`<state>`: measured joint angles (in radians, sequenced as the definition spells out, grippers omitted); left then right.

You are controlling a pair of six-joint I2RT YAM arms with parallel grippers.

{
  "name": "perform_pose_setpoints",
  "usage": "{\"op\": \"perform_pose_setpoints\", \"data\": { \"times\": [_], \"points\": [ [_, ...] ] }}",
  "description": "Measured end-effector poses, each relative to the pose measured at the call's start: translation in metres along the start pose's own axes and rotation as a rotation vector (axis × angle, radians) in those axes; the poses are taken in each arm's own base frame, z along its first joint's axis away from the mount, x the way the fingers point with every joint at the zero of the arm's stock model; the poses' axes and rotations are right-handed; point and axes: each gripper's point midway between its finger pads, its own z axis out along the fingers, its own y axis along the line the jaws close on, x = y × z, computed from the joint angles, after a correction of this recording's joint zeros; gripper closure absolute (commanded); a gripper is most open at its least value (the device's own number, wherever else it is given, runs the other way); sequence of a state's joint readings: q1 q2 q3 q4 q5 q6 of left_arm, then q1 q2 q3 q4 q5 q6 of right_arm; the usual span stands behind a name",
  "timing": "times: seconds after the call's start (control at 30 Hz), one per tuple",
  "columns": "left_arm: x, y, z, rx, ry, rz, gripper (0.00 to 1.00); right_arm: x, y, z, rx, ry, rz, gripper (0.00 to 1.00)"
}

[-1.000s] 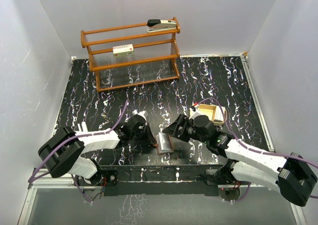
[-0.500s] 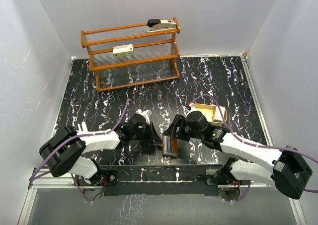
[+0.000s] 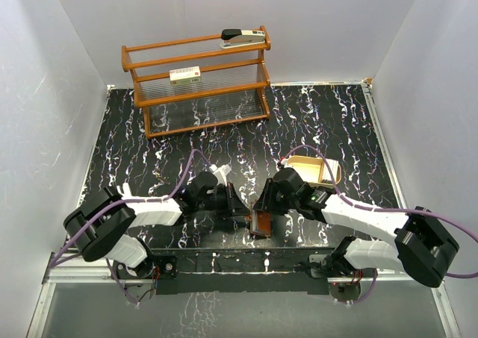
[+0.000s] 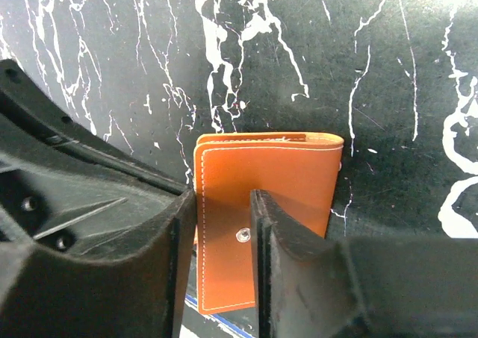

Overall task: Put the credit cards into the card holder
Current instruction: Close the card holder at the center of the board.

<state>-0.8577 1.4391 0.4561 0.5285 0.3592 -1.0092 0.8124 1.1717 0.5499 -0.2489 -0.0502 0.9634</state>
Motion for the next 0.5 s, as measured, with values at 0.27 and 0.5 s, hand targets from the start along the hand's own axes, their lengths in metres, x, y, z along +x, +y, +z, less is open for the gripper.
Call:
{"op": "perform_pose_setpoints", "data": {
  "times": [0.27,0.5],
  "points": [
    [0.009,0.022,0.006,-0.009,0.029,-0.067,0.89,0.0,0.0,0.009,0.002,0.002,-0.003,0.79],
    [0.013,0.039,-0.003,-0.099,0.028,-0.048,0.87,0.005,-0.005,0.027,0.023,0.023,-0.007,0.8]
  ]
}}
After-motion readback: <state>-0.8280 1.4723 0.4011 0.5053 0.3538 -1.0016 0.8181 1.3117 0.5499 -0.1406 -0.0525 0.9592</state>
